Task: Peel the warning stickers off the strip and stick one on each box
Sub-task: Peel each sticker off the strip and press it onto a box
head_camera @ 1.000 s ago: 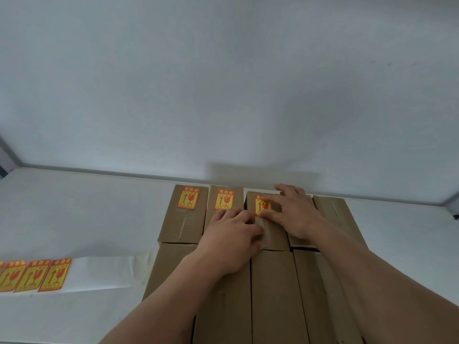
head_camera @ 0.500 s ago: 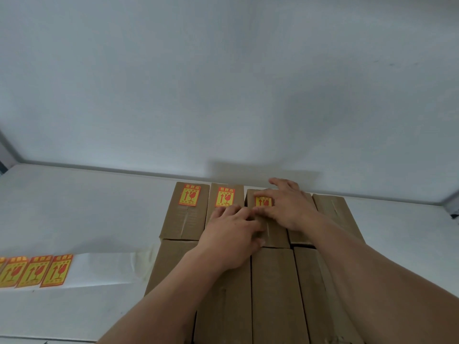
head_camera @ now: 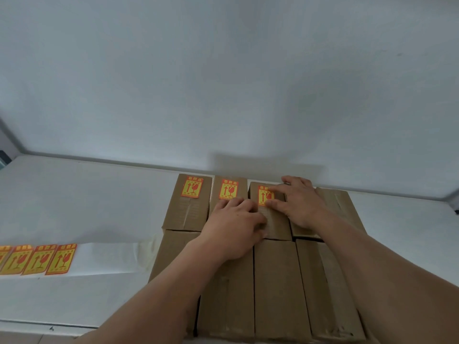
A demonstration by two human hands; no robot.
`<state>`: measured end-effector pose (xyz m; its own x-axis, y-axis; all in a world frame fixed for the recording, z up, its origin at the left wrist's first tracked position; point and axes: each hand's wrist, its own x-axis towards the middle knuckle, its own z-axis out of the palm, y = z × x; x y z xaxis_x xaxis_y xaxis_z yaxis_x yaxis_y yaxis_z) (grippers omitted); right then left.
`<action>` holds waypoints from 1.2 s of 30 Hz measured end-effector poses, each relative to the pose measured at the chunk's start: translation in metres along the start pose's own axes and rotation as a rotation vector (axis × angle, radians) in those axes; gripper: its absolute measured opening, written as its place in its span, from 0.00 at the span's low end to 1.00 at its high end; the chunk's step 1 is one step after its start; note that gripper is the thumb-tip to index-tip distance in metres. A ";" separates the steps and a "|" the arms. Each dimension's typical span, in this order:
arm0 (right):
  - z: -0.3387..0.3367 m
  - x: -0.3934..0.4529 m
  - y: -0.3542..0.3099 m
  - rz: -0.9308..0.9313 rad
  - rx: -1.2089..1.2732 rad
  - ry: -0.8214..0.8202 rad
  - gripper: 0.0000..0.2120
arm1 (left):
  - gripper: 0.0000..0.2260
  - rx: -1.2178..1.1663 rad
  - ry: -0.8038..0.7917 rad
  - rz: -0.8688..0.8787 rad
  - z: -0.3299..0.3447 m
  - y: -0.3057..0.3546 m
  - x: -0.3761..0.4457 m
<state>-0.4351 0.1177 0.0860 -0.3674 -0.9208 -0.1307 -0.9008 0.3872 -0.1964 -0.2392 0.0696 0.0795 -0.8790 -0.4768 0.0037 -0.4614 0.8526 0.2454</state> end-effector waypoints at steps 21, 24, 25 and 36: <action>0.038 -0.021 -0.227 -0.622 -0.265 0.215 0.15 | 0.13 0.197 0.365 -0.488 -0.051 -0.162 -0.186; 0.053 -0.021 -0.270 -0.684 -0.238 0.171 0.15 | 0.14 0.172 0.338 -0.574 -0.046 -0.189 -0.216; 0.058 -0.022 -0.284 -0.695 -0.224 0.155 0.15 | 0.15 0.154 0.328 -0.602 -0.044 -0.196 -0.224; 0.139 -0.002 -0.380 -0.402 0.056 -0.211 0.18 | 0.17 -0.126 0.135 -0.805 -0.009 -0.253 -0.254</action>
<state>-0.0596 -0.0209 0.0258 0.0690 -0.9714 -0.2271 -0.9462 0.0085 -0.3235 0.1021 -0.0272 0.0247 -0.2590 -0.9602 -0.1051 -0.9201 0.2121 0.3293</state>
